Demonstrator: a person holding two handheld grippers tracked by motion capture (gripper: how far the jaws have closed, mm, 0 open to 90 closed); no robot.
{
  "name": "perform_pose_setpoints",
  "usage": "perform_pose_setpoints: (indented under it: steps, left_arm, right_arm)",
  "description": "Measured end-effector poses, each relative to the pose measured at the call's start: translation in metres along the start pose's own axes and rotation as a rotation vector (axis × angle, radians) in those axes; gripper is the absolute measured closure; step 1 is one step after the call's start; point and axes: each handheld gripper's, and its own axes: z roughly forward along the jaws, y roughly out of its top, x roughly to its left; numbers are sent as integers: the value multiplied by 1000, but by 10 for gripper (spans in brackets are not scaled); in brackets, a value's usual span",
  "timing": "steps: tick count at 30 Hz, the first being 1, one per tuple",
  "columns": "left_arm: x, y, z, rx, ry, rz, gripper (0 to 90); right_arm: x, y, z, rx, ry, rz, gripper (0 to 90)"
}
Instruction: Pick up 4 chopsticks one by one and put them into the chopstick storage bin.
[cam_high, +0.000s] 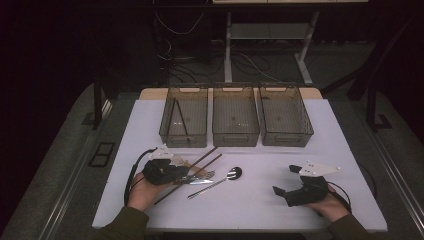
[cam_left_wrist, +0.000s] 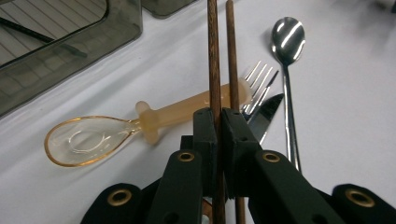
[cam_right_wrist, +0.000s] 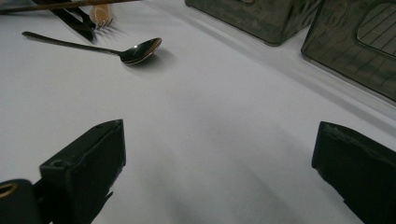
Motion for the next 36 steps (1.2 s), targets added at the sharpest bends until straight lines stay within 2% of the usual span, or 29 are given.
perform_pose_setpoints:
  steps: [12, 26, 36]
  left_arm:
    - [-1, 5, -11, -36, -10, -37, 844]
    - [3, 19, -21, -56, -8, -50, 847]
    - [8, 33, -22, -71, 8, -54, 848]
  right_arm:
    - [1, 0, -1, 2, 1, -10, 31]
    - [2, 0, -1, 1, -2, -12, 31]
    - [2, 0, -2, -2, 0, -11, 31]
